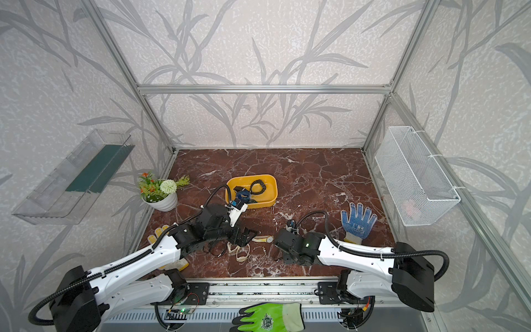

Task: Put the watch into the storage box
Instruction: Pick up the watch at the center of the board.

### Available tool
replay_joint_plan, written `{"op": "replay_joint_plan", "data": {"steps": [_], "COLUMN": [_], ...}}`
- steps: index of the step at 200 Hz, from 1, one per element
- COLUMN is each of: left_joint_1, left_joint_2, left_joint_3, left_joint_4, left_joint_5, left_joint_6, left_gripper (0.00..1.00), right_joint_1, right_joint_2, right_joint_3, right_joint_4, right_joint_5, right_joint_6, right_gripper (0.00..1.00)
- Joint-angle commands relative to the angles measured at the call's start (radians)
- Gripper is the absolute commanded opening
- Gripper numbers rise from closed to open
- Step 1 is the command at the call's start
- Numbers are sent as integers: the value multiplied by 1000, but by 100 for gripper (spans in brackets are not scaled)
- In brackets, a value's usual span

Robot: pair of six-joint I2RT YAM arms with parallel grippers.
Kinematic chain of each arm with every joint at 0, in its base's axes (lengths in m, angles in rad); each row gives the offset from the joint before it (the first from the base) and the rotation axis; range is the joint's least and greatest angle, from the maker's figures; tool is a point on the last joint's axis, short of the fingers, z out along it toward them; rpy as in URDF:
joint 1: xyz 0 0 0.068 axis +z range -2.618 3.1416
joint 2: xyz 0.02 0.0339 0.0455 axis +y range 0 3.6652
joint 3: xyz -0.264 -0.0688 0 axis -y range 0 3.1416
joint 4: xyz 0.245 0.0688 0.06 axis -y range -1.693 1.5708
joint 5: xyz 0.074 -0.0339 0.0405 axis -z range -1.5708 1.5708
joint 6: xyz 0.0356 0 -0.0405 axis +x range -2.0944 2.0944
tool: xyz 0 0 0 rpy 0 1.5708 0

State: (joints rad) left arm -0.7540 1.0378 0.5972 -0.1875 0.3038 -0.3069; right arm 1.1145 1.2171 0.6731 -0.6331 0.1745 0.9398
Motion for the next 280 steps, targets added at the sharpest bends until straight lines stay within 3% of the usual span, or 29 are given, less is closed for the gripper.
{"op": "replay_joint_plan", "data": {"steps": [1,170,280], "left_joint_1": [-11,-55,-62], "left_joint_2": [4,-49,-44], "left_joint_3": [-18,-70,-70], "left_joint_4": [17,11,5], "left_joint_5": [25,-9,-21], "left_joint_6": [7,-31,-31], "left_gripper": [99,99,99], "right_joint_1": [7,-69,-117], "right_joint_2": [21,157,250], "right_joint_3": [34,37,58], "right_joint_4": [19,122,183], "right_joint_5": [15,-25,-35], "right_joint_6": [10,-19,-52], "right_gripper": [52,36,30]}}
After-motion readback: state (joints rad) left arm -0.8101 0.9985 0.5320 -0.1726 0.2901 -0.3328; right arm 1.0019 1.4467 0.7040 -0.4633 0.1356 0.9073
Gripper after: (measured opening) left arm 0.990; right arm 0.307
